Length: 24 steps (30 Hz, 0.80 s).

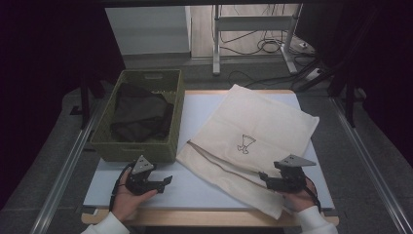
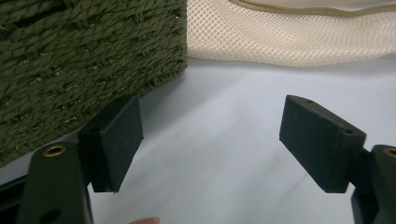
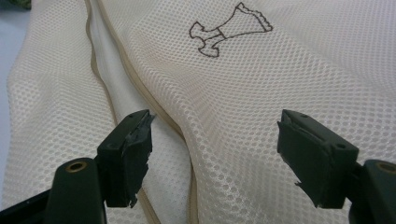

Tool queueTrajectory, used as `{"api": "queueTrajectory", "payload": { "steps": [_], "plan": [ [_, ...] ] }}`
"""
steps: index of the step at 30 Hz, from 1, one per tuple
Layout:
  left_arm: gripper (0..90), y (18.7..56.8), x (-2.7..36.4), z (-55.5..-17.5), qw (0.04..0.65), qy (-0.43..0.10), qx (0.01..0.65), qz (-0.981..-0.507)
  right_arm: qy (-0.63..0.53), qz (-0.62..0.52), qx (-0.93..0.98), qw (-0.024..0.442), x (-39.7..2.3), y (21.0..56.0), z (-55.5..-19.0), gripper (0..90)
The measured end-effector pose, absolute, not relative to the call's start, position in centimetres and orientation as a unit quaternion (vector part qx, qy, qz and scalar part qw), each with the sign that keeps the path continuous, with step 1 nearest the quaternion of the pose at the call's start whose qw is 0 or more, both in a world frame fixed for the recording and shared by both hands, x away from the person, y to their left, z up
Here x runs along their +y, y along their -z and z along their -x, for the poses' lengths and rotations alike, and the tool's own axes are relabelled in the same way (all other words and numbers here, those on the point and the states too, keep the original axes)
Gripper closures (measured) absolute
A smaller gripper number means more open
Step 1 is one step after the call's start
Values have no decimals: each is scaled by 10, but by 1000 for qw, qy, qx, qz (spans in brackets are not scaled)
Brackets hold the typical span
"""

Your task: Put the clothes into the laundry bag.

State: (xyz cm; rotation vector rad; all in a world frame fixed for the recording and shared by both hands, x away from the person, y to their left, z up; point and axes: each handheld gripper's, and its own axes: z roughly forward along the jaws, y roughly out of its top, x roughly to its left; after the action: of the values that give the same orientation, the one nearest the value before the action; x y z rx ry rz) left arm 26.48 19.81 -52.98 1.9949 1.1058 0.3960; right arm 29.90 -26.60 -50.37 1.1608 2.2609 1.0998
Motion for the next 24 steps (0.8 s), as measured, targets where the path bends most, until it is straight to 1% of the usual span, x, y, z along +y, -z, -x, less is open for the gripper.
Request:
{"api": "queueTrajectory", "payload": {
  "steps": [4, 12, 16, 24],
  "plan": [
    [220, 528, 199, -267, 401, -165, 433, -790, -388, -407, 806, 185, -265, 505, -298, 262],
    [222, 528, 200, -264, 401, -164, 422, -796, -385, -406, 806, 194, -265, 501, -296, 257],
    [225, 526, 203, -263, 406, -168, 423, -792, -389, -409, 805, 184, -263, 500, -294, 268],
    [226, 525, 207, -265, 408, -174, 418, -792, -390, -415, 801, 183, -259, 498, -294, 277]
  ]
}}
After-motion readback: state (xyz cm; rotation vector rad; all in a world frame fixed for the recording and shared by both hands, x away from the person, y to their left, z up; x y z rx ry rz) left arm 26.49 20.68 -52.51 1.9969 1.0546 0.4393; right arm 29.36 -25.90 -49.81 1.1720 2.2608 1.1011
